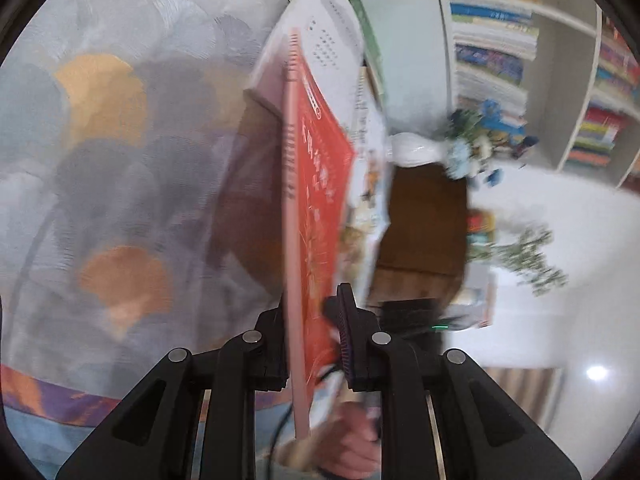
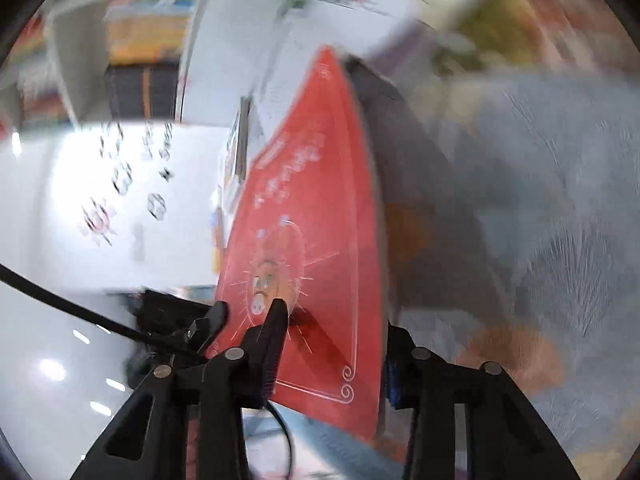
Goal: Organize books
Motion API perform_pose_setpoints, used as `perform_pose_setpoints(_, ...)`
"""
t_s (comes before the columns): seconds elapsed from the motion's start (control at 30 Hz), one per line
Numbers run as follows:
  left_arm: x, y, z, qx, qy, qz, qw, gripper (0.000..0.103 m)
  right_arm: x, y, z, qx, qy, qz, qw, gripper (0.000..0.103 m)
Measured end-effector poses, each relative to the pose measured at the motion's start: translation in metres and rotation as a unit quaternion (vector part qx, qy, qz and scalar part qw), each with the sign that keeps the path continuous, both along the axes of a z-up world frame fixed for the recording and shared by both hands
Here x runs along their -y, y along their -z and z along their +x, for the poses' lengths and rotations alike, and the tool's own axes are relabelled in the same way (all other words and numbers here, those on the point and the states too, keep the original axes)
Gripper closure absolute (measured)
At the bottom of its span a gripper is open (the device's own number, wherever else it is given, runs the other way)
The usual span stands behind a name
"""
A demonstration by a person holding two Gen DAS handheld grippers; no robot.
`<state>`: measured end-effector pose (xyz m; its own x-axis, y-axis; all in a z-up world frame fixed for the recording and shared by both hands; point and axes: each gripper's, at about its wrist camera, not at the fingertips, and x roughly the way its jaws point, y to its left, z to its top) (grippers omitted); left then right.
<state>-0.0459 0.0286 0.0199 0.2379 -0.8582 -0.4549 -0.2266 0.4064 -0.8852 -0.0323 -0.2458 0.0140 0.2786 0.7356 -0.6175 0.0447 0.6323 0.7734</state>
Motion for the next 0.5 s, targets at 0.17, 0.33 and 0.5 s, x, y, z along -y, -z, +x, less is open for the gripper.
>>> perform_pose_setpoints(0.17, 0.005, -0.036, -0.001, 0.067, 0.038, 0.157, 0.9846, 0.088, -0.045, -0.043, -0.002, 0.096, -0.07, -0.132, 0.984, 0.063)
perform_pose_setpoints(0.33, -0.004, -0.069, -0.007, 0.127, 0.06, 0.218, 0.9658, 0.088, -0.072, -0.066, -0.011, 0.141, -0.101, -0.164, 0.971, 0.063)
perform_pose_setpoints(0.5, -0.03, -0.087, -0.008, 0.152, 0.068, 0.222, 0.9608, 0.088, -0.107, -0.091, -0.016, 0.173, -0.119, -0.19, 0.959, 0.063)
